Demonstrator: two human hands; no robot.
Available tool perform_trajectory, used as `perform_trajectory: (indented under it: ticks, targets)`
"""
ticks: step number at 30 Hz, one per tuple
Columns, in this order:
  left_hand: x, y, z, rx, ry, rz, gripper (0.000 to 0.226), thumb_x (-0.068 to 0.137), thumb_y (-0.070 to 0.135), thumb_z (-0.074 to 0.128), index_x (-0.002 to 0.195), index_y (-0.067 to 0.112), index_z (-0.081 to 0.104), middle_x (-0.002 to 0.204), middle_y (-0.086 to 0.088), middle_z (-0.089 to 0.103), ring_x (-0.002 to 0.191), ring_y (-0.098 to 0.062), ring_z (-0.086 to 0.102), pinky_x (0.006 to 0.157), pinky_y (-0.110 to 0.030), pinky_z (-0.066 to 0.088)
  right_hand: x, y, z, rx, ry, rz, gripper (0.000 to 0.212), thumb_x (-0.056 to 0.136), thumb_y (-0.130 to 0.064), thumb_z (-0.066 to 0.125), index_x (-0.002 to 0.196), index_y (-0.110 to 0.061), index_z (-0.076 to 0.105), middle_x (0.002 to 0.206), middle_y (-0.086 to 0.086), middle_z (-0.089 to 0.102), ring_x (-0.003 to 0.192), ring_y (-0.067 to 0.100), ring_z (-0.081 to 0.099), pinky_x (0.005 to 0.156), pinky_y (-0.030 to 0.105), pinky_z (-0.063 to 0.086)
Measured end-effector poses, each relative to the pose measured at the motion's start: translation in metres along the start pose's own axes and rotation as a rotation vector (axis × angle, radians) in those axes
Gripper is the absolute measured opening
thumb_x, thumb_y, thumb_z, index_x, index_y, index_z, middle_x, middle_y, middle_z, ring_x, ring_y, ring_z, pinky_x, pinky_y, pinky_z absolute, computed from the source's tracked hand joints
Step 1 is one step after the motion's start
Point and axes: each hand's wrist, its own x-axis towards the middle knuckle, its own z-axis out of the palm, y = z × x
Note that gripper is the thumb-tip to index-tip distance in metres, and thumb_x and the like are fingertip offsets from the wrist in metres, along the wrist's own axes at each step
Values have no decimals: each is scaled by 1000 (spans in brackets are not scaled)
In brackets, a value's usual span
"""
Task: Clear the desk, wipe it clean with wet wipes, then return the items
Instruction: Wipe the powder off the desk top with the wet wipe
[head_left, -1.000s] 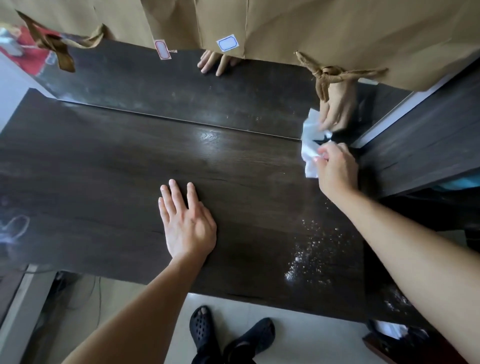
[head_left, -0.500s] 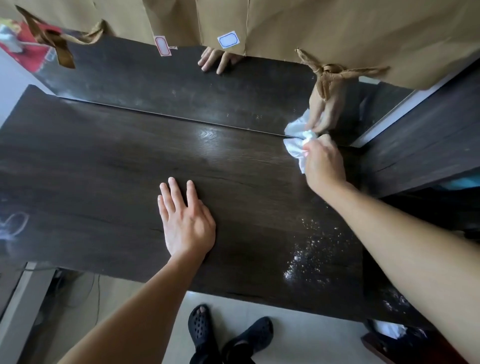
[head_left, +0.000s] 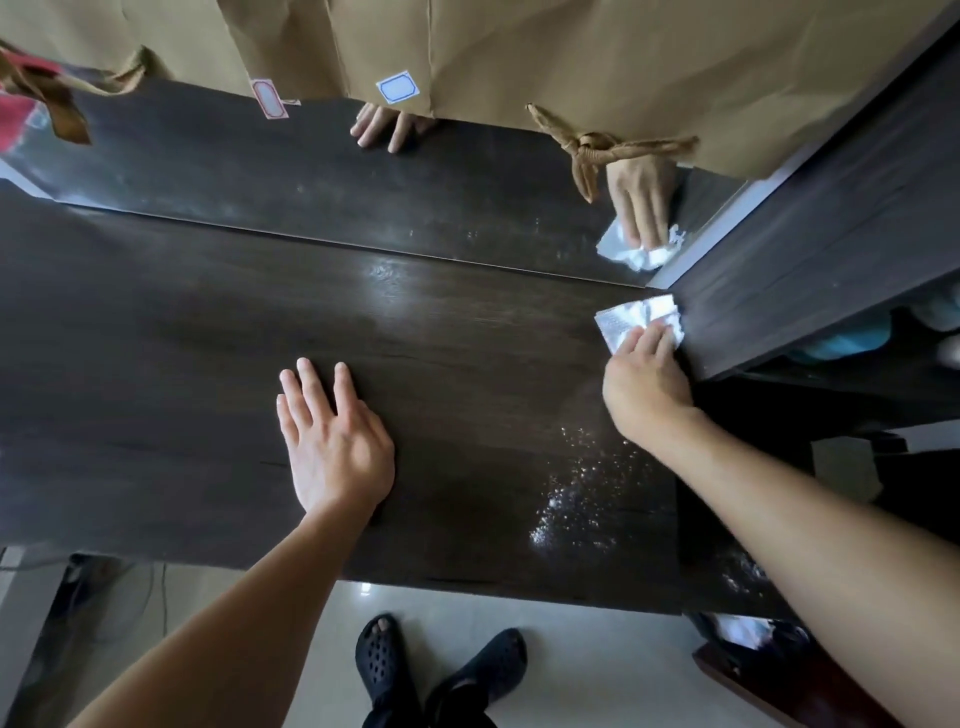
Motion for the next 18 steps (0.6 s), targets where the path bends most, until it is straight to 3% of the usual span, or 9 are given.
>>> perform_trajectory:
  ticks: [3,5,7,8,12,15,18]
  targets:
    - [0,1,-1,-12,5,7,49,94,15,42,142,5,36,153,-27,20,143,-42,11,118,-49,9,-42,-15,9,-66,-36,-248,51,78,1,31,123,23,41,125,42,43,118,59,40,98,62,36]
    - [0,1,-1,-17,-1,3,49,94,15,42,142,5,36,153,-28,20,143,-42,10,118,-49,9,-86,-4,-7,-173,-175,-315,44,65,-1,45,96,28,56,95,45,55,90,56,57,77,55,51]
    - [0,1,-1,-21,-4,2,49,94,15,41,142,5,35,153,-28,20,143,-42,10,118,-49,9,-95,12,1,-47,-51,-340,28,53,-1,54,72,17,64,72,35,59,67,46,61,56,43,54]
    - [0,1,-1,-22,-2,6,49,94,16,40,142,5,35,153,-28,20,143,-42,10,118,-49,9,-87,17,4,36,15,-322,23,52,2,58,72,11,64,73,30,59,67,42,60,56,40,52]
    - [0,2,-2,-28,-3,7,49,95,17,39,142,5,35,153,-28,19,143,-42,10,118,-49,9,-19,24,13,449,167,-220,23,75,6,57,97,4,64,110,21,58,99,39,53,84,41,46]
    - [0,1,-1,-25,6,12,49,94,16,40,142,5,35,152,-28,20,143,-42,10,118,-49,9,-29,16,24,756,287,-177,14,82,-5,55,84,0,68,95,15,61,85,36,55,74,39,48]
    - [0,0,0,-20,7,12,50,94,17,39,143,6,35,153,-28,19,144,-42,9,118,-49,8,-93,2,30,881,220,-454,16,84,-17,53,83,-9,66,88,5,58,82,22,54,72,31,44]
